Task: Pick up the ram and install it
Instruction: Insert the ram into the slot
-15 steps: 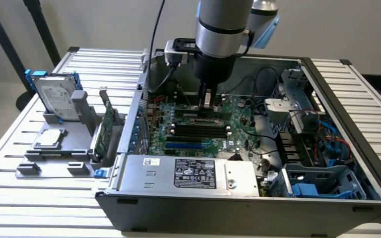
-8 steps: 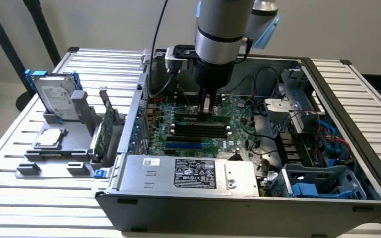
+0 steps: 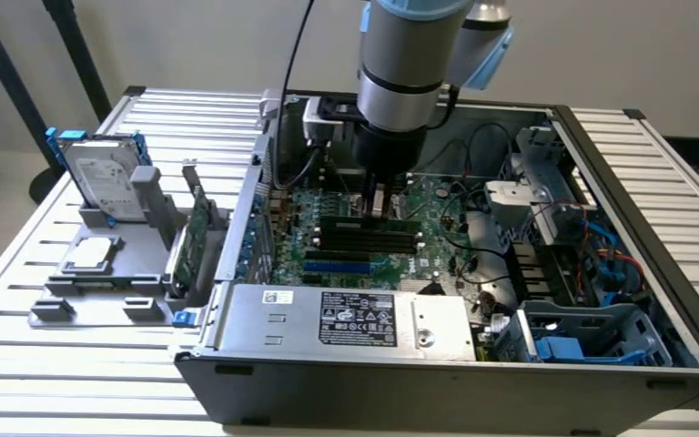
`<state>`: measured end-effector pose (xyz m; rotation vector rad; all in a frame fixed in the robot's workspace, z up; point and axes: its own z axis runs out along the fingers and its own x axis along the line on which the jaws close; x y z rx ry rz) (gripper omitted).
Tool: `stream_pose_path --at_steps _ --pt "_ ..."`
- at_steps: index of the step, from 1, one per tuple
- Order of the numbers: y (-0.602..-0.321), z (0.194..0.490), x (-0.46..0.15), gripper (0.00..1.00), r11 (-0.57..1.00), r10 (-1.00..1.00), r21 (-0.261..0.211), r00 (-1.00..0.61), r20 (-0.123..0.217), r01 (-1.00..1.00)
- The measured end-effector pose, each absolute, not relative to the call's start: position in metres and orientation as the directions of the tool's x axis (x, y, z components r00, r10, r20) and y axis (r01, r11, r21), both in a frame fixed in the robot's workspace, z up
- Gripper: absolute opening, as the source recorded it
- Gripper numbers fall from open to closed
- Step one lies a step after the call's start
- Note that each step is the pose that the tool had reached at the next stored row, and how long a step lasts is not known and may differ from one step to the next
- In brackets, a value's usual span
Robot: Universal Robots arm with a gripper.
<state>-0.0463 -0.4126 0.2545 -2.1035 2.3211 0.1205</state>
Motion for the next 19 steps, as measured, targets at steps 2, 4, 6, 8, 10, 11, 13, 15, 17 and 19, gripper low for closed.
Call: stream_pose_path --at_steps 2,4,6,8,10,11,13,15,17,19 --pt "-0.413 0.251 -0.046 0.14 0.096 -0.993 0.052 -0.099 -0.057 -0.994" --pt "-0.413 0.247 -0.046 0.14 0.096 -0.993 0.052 -0.099 -0.057 -0.994" --pt "-0.413 0.246 -0.046 0.14 0.096 -0.994 0.052 -0.099 -0.056 -0.994" --pt "-0.413 0.246 -0.046 0.14 0.096 -0.994 0.052 -0.099 -0.056 -0.994" --pt "-0.412 0.245 -0.046 0.14 0.096 -0.994 0.052 -0.099 -0.053 -0.994" --pt "-0.411 0.245 -0.046 0.14 0.096 -0.994 0.052 -0.099 -0.052 -0.994" --pt "-0.41 0.244 -0.046 0.14 0.096 -0.994 0.052 -0.099 -0.049 -0.994" --pt "-0.409 0.243 -0.046 0.14 0.096 -0.994 0.051 -0.099 -0.047 -0.994" --pt "-0.408 0.243 -0.046 0.14 0.096 -0.994 0.051 -0.099 -0.046 -0.994" --pt "-0.407 0.242 -0.046 0.14 0.097 -0.994 0.051 -0.099 -0.046 -0.994"
